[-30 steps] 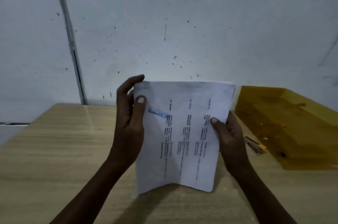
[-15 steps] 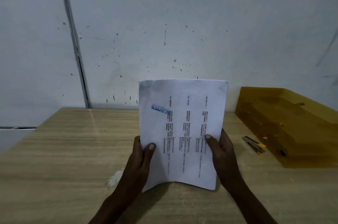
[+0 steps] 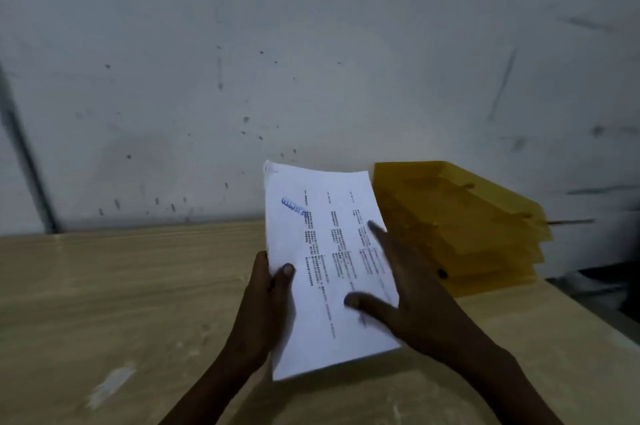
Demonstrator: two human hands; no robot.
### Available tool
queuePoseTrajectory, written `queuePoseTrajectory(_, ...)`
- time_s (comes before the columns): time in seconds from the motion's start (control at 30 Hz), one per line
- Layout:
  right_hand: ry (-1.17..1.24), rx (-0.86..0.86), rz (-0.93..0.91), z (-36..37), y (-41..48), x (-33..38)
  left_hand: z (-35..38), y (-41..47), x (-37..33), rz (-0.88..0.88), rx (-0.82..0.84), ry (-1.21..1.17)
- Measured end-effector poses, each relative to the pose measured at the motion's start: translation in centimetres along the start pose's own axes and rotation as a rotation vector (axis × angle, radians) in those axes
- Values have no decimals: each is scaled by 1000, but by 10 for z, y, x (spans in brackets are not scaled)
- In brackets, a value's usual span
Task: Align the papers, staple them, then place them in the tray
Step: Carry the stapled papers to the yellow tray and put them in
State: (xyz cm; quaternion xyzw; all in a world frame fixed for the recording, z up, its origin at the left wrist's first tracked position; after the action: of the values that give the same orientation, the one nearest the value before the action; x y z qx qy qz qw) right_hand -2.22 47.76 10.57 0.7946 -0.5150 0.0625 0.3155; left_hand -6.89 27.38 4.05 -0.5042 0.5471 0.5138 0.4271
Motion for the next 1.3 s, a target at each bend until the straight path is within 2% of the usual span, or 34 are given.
queuePoseTrajectory(0.07, -161, 268, -44, 7, -17, 2, 23, 11, -2, -30, 15, -43)
queuePoseTrajectory(0.1, -279, 321, -56, 8, -26, -9, 38, 17, -5, -43, 23, -52)
queuePoseTrajectory(0.13, -417, 305, -97, 7, -33, -18, 52, 25, -7, -61, 26, -75)
queuePoseTrajectory(0.2, -604, 175, -155, -4, -41, -37, 84, 39, -10, -95, 69, -139)
queuePoseTrajectory(0.33, -704, -208, -196, -62, -55, -63, 154, 57, -31, -115, 187, -249)
queuePoseTrajectory(0.47, -804, -294, -89, -100, -63, -111, 223, 60, -62, -138, 366, -404)
queuePoseTrajectory(0.53, -812, -303, 4, -113, -65, -140, 247, 55, -67, -258, 442, -456)
queuePoseTrajectory(0.63, -687, -285, 124, -125, -65, -187, 273, 41, -62, -401, 570, -432)
queuePoseTrajectory(0.77, -536, -149, 122, -127, -50, -238, 279, 21, -52, -446, 699, -385)
queuePoseTrajectory(0.83, -559, -71, 109, -126, -32, -256, 272, 19, -44, -443, 695, -357)
queuePoseTrajectory(0.97, -671, 16, 293, -122, 7, -288, 252, 29, -33, -415, 639, -281)
queuePoseTrajectory(1.3, -475, 151, 545, -109, 61, -323, 187, 63, -15, -373, 499, -206)
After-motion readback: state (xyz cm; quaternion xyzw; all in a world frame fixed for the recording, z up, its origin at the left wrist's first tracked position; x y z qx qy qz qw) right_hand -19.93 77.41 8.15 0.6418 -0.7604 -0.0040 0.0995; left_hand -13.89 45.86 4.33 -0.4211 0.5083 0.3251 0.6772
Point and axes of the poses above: each hand's wrist, its own y-axis towards the middle knuckle, its own z-axis out of the palm, x = y × z, the point moved 8 cm from there along y, towards the middle knuckle, and after that the axes turned 6 degrees about -z, right-handed, at the moved point
